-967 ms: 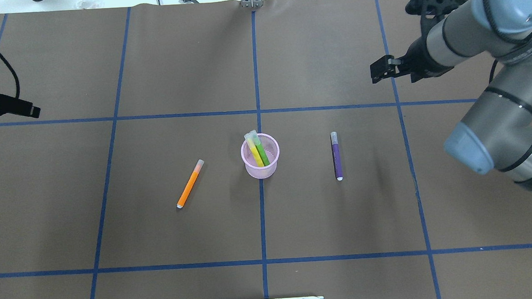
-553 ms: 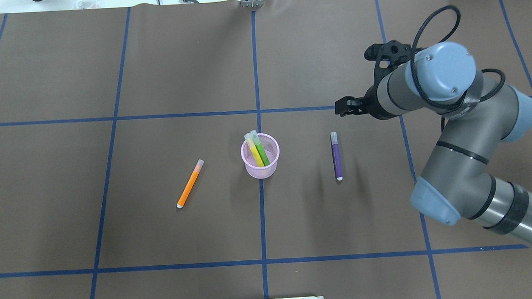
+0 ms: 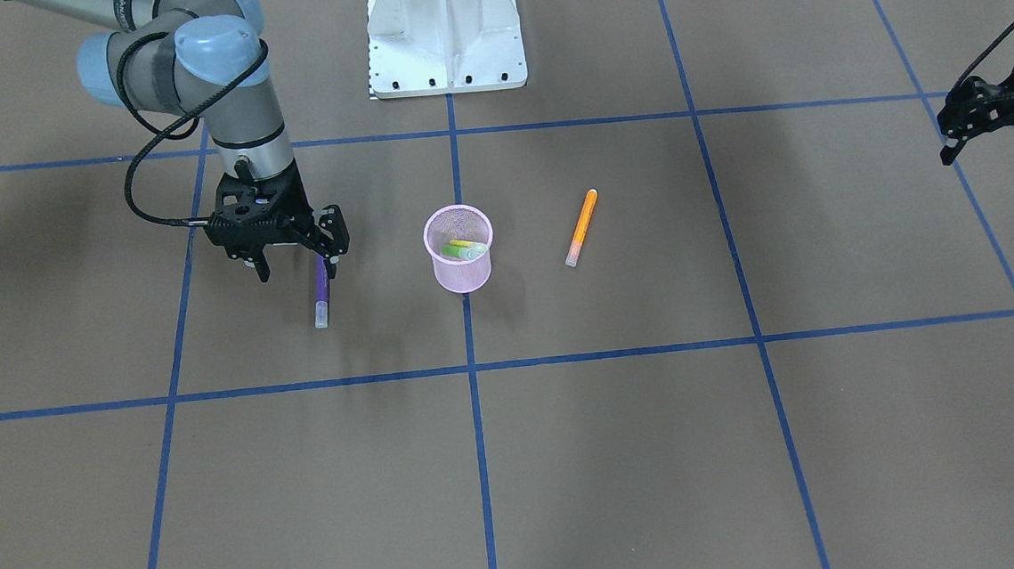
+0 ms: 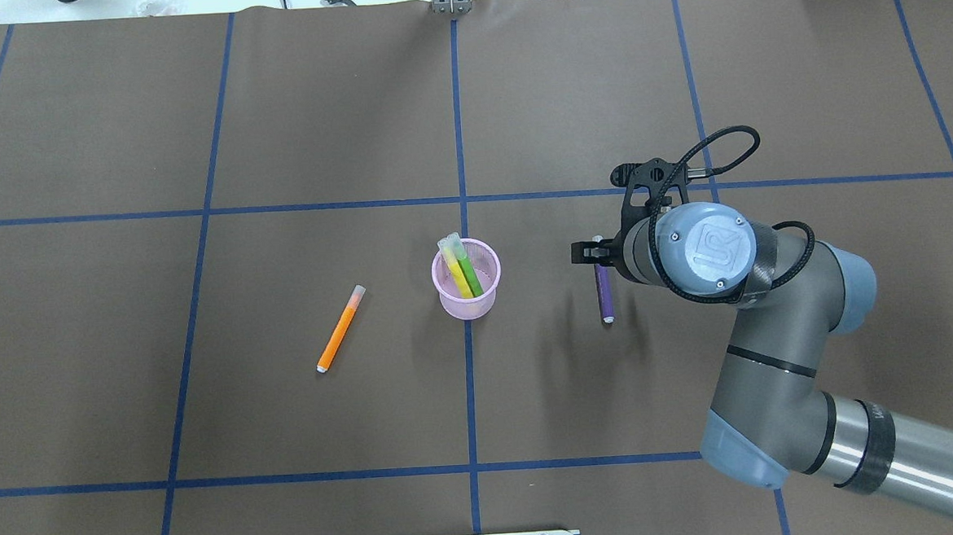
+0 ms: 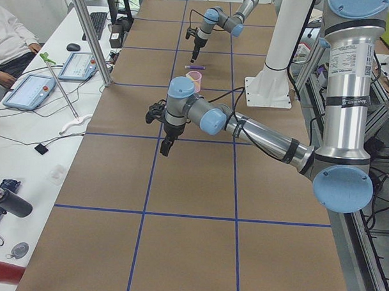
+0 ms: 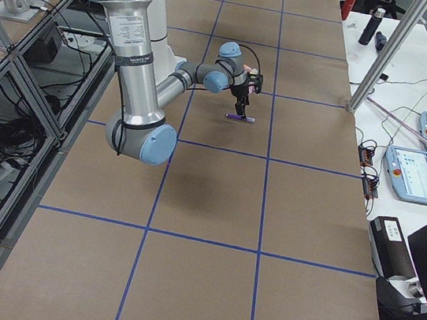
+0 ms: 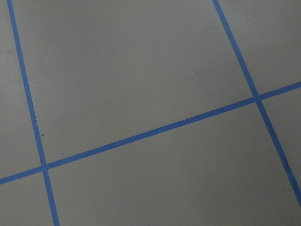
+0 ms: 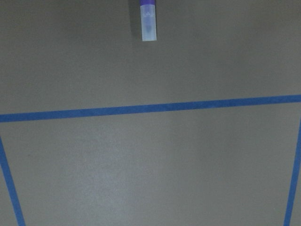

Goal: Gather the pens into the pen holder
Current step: 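Lower the right gripper onto the purple marker and close it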

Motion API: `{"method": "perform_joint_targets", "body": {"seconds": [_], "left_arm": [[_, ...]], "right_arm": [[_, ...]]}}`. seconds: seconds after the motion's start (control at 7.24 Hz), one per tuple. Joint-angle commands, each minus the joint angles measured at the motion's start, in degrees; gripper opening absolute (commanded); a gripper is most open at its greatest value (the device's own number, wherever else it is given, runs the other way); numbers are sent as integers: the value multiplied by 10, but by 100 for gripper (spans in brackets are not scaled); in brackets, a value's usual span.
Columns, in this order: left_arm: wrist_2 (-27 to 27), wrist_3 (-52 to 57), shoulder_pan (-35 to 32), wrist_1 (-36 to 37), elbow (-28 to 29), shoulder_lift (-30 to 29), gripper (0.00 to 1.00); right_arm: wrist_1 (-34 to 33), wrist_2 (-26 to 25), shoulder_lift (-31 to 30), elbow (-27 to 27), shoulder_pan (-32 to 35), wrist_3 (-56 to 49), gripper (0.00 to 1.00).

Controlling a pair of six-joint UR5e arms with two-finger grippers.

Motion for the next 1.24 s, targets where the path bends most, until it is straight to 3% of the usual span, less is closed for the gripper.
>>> {"method": "perform_joint_targets", "body": {"seconds": [0.0, 0.14, 0.55, 0.83, 1.11], "left_arm": [[0, 0, 0, 0, 0, 3, 100], [1, -1, 0, 0, 0, 2, 100], [1, -2, 0, 0, 1, 2, 100], [1, -3, 0, -1, 1, 2, 100], [1, -3, 1, -1, 1, 2, 100]], "right_arm": [[0, -23, 3, -13, -23, 24, 68], [3, -23, 4, -23, -24, 23, 59], [9, -23, 16, -41, -24, 18, 58], [9, -23, 15, -48, -24, 16, 50], [9, -23, 16, -51, -24, 16, 47]]}}
